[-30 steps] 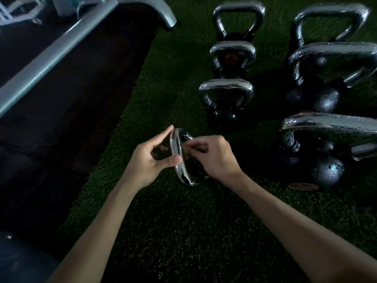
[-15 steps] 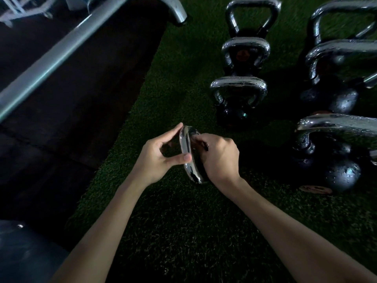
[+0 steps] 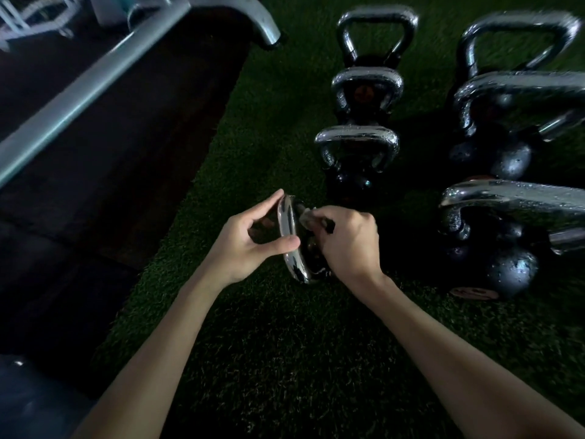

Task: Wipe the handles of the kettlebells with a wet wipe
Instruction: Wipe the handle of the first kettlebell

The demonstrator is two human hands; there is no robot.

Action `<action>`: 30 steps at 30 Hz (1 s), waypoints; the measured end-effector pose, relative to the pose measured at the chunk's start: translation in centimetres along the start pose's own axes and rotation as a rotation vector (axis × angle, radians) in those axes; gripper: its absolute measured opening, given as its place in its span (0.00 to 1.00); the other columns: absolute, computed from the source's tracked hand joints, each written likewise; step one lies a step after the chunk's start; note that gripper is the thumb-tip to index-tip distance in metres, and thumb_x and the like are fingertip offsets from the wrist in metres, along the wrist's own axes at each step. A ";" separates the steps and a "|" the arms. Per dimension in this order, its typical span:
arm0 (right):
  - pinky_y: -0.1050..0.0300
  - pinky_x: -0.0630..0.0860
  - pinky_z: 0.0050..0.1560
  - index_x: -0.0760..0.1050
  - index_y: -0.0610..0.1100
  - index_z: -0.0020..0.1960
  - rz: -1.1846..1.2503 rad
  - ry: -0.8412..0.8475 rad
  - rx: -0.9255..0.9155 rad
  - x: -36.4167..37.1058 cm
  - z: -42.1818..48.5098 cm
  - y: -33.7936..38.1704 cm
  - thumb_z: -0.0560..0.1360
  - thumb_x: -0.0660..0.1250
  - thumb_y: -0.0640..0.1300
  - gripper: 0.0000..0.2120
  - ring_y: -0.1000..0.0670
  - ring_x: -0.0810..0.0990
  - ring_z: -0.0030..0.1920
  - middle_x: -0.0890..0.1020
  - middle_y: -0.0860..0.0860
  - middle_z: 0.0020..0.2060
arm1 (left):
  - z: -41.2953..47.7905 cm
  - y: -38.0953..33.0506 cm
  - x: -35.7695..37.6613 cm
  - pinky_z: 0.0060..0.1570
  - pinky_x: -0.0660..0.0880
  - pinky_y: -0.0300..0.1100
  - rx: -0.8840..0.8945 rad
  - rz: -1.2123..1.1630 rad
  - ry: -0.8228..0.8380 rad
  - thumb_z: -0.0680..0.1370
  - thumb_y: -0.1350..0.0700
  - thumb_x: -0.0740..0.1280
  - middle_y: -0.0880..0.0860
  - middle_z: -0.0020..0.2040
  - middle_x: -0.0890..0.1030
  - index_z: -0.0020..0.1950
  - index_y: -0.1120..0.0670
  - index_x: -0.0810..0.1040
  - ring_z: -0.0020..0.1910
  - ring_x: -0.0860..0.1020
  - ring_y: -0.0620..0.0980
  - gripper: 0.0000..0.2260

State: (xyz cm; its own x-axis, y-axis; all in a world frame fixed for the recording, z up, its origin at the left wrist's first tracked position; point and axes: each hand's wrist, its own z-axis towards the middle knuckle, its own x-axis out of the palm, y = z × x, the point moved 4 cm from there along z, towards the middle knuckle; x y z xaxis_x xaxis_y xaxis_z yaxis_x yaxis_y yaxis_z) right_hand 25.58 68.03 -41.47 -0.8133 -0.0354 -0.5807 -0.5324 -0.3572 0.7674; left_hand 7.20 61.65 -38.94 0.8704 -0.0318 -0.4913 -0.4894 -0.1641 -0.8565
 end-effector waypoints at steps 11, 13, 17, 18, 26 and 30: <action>0.75 0.70 0.35 0.83 0.51 0.55 0.005 -0.150 0.156 -7.8 -3.8 -2.6 0.77 0.74 0.44 0.08 0.60 0.82 0.37 0.86 0.59 0.45 | 6.8 -9.0 1.0 0.78 0.57 0.53 0.044 0.526 0.518 0.68 0.49 0.81 0.35 0.76 0.67 0.76 0.31 0.65 0.75 0.64 0.36 0.41; 0.73 0.69 0.34 0.81 0.52 0.60 0.012 -0.182 0.163 -8.8 -3.9 -2.1 0.77 0.74 0.44 0.12 0.62 0.79 0.34 0.85 0.59 0.48 | 6.0 -9.3 1.4 0.78 0.58 0.52 0.018 0.548 0.496 0.70 0.50 0.80 0.35 0.77 0.66 0.76 0.29 0.63 0.74 0.63 0.35 0.42; 0.61 0.74 0.39 0.65 0.59 0.78 -0.036 0.097 0.076 -9.5 -2.2 -0.5 0.79 0.70 0.40 0.32 0.58 0.77 0.39 0.81 0.58 0.49 | 1.1 -7.9 2.6 0.67 0.73 0.50 0.091 0.510 0.096 0.72 0.45 0.77 0.36 0.72 0.73 0.77 0.32 0.63 0.70 0.72 0.42 0.37; 0.56 0.77 0.39 0.60 0.60 0.80 -0.085 0.192 0.048 -9.3 -1.8 -0.2 0.79 0.69 0.39 0.36 0.55 0.78 0.39 0.81 0.57 0.47 | -0.6 -7.5 2.9 0.65 0.75 0.50 0.139 0.532 -0.010 0.71 0.42 0.77 0.36 0.68 0.76 0.76 0.34 0.66 0.67 0.75 0.42 0.36; 0.48 0.81 0.47 0.65 0.63 0.77 -0.228 0.324 0.030 -8.5 0.1 0.8 0.76 0.70 0.41 0.35 0.47 0.83 0.47 0.84 0.53 0.47 | -3.5 -5.3 3.0 0.55 0.80 0.46 0.137 0.514 -0.202 0.69 0.36 0.76 0.34 0.52 0.83 0.62 0.38 0.80 0.54 0.81 0.36 0.23; 0.52 0.82 0.44 0.73 0.60 0.73 -0.187 0.243 0.071 -8.8 -0.1 0.2 0.75 0.73 0.43 0.29 0.50 0.83 0.42 0.83 0.55 0.40 | -2.0 -5.0 0.9 0.48 0.78 0.43 0.141 0.676 -0.169 0.72 0.38 0.75 0.37 0.54 0.83 0.65 0.33 0.77 0.55 0.80 0.40 0.22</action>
State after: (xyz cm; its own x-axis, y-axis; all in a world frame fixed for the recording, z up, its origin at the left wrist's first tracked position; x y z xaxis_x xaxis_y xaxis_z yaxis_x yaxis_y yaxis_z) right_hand 32.66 68.18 -36.20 -0.6246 -0.2001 -0.7548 -0.6896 -0.3123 0.6534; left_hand 10.55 60.51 -34.76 0.3595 0.0736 -0.9302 -0.9314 -0.0329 -0.3625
